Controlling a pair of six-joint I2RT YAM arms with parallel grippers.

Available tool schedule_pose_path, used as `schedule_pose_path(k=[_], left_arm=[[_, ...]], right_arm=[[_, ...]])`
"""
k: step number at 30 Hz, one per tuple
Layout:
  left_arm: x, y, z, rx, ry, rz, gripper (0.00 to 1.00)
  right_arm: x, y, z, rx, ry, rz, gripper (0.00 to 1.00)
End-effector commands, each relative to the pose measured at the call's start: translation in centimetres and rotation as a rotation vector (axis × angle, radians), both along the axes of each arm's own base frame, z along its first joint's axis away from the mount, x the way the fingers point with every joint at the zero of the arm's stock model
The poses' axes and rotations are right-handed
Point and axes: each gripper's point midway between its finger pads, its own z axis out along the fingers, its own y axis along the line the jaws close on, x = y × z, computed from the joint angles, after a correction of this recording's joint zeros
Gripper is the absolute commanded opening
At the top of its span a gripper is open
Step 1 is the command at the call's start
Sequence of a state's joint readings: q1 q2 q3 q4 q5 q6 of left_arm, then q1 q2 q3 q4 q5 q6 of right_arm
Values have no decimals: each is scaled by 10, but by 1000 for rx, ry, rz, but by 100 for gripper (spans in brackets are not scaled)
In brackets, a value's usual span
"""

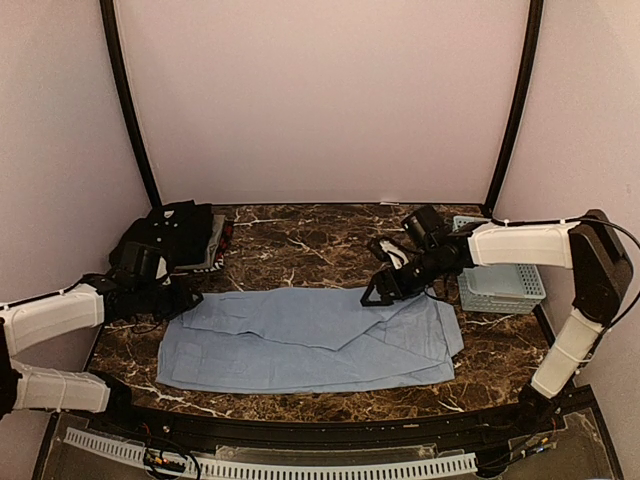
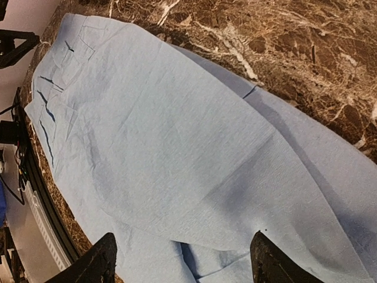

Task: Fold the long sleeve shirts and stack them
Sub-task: Smooth out the rectangle-folded shirt at the center of the board, then rotate the rectangle-folded shirt at the center of the board.

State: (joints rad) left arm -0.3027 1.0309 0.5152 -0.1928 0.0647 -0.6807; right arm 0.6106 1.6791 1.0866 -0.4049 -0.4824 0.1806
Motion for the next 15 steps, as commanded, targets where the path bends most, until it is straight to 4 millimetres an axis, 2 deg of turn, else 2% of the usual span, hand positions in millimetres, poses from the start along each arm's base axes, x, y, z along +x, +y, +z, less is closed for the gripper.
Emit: schedule_pose_path(k=[1, 4, 6, 11, 15], left_arm=[[9, -35, -3, -89, -23, -161, 40], [11, -52, -6, -90, -23, -234, 49], [13, -65, -10, -79, -23, -278, 52], [9, -89, -37, -36, 43, -354, 54], [4, -88, -63, 12, 123, -356, 54]], right_arm=[[-14, 4, -5, -14, 4, -20, 74], [-21, -5, -18, -36, 38, -61, 74], [-21, -15, -32, -88, 51, -99, 74], [-18, -31, -59, -185, 68, -161, 74], [-12, -47, -76, -281, 78, -208, 75]])
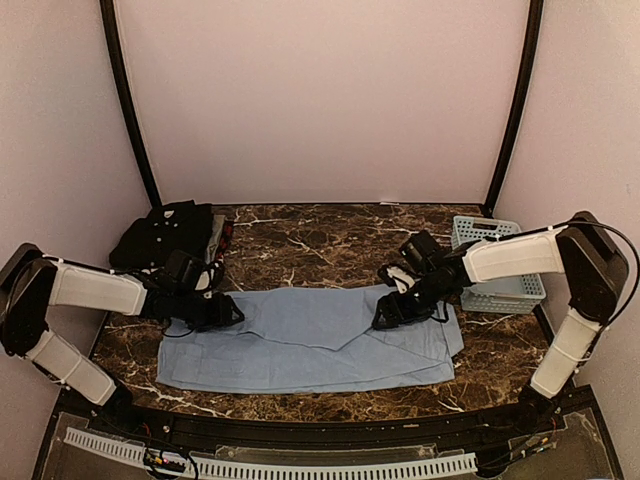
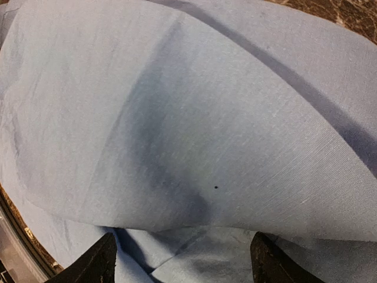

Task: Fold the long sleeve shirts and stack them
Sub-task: Rotate the rectangle-folded shirt at the center of the board.

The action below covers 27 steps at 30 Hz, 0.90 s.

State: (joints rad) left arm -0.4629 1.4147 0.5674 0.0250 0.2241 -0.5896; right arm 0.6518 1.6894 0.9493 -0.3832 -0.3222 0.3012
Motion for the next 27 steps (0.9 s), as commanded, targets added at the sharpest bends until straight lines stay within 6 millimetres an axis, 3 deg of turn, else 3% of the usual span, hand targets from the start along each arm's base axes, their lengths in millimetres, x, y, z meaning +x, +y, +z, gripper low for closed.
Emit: schedule_pose_path(k=[1, 5, 10, 15, 16, 19, 22, 24, 27], left_arm=[[1, -3, -14, 45, 24, -27, 54], [-15, 2, -31, 61, 82, -38, 54], [-35, -1, -38, 53, 117, -75, 54], [-53, 3, -38, 82, 141, -81, 54], [-55, 1, -35, 78, 135, -79, 54], [-65, -17, -29, 61, 125, -132, 54], [-72, -45, -15, 24, 96, -225, 54], [-79, -62, -4, 12, 76, -309, 54], [-74, -68, 13, 34, 20, -359, 55]], right_arm=[[19, -19, -18, -126, -21, -81, 75], [48, -29, -24, -219, -43, -109, 76], [105, -32, -26, -310, -112, -118, 76], [175, -15, -29, -391, -243, -48, 76], [196, -6, -20, -389, -300, -35, 76], [231, 3, -10, -414, -400, -14, 77], [240, 16, 15, -347, -465, 20, 78], [235, 22, 35, -291, -494, 38, 78], [220, 17, 59, -257, -512, 27, 79]])
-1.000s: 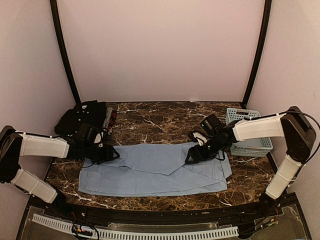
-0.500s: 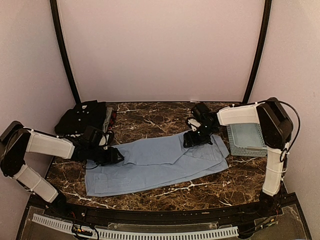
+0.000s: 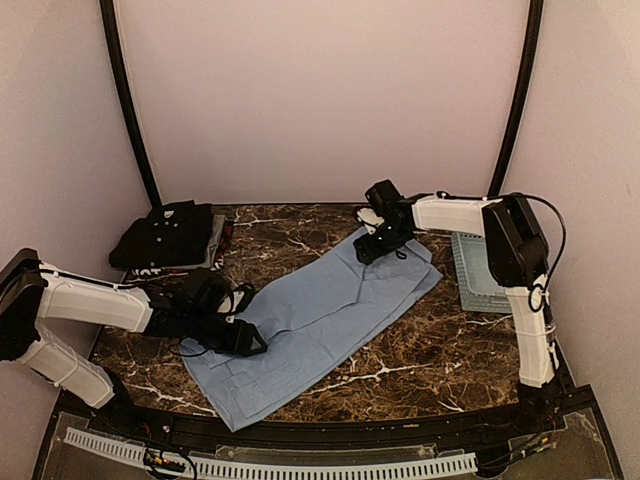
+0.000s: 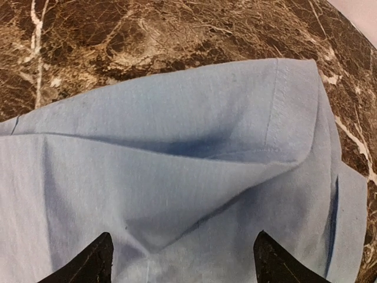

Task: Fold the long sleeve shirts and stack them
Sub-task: Rotate the rectangle-folded shirt at the center of the board.

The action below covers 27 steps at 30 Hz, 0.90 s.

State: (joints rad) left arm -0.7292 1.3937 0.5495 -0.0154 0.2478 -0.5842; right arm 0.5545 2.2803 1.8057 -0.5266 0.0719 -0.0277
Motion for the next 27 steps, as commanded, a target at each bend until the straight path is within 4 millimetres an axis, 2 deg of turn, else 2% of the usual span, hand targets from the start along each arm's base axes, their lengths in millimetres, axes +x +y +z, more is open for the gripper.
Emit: schedule_pose_path(k=[1, 4, 7, 12, 17, 22, 24, 27], left_arm=[[2, -5, 27, 37, -56, -62, 55], [16, 0, 45, 71, -144, -42, 56], [22, 1, 54, 95, -181, -53, 57], [18, 2, 36, 158, -121, -93, 57], [21, 2, 23, 165, -98, -62, 58], [15, -3, 6, 148, -46, -68, 58], [10, -5, 0, 139, -13, -80, 58], [2, -7, -9, 116, 31, -84, 58]], right_arm=[[-12, -6, 61, 67, -92, 28, 79], [-35, -13, 72, 134, -68, -21, 81], [-61, -14, 71, 220, -6, -65, 81], [-96, -22, 44, 211, 103, -154, 81], [-128, -27, 19, 247, 194, -206, 81], [-142, -34, -9, 232, 255, -233, 81], [-140, -37, -20, 212, 267, -239, 81], [-127, -42, -30, 192, 262, -247, 81]])
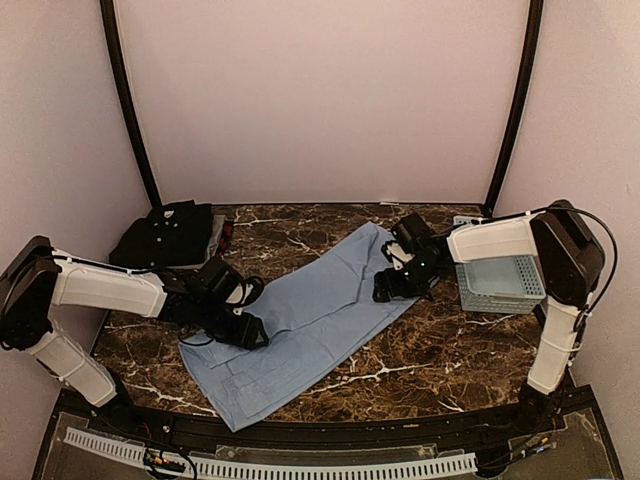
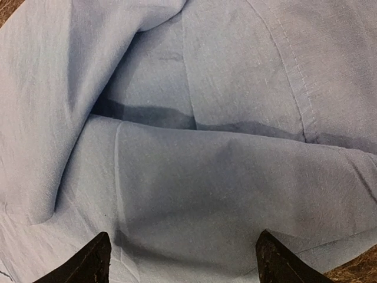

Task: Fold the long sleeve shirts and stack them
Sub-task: Rotate the rectangle-folded shirt at the center of the board.

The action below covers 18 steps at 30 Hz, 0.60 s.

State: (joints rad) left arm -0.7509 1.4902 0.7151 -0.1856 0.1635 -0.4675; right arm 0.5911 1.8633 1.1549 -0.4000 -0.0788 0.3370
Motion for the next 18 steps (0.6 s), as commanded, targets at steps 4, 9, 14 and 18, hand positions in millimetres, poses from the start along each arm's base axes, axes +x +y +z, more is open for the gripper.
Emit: schedule_pose_path(k=[4, 9, 14, 18], left_arm=[[-20, -9, -19, -51, 115, -19, 58], [-29, -31, -31, -84, 184, -83, 58], [-35, -69, -38, -103, 212, -189, 58], [-36, -96, -48, -105, 230, -245, 58]], right_arm=[[44, -15, -28, -52, -15, -43, 81], [94, -23, -35, -143, -101, -4, 82], [146, -19, -30, -179, -198, 40, 82], [181, -9, -24, -192, -280, 100, 83]])
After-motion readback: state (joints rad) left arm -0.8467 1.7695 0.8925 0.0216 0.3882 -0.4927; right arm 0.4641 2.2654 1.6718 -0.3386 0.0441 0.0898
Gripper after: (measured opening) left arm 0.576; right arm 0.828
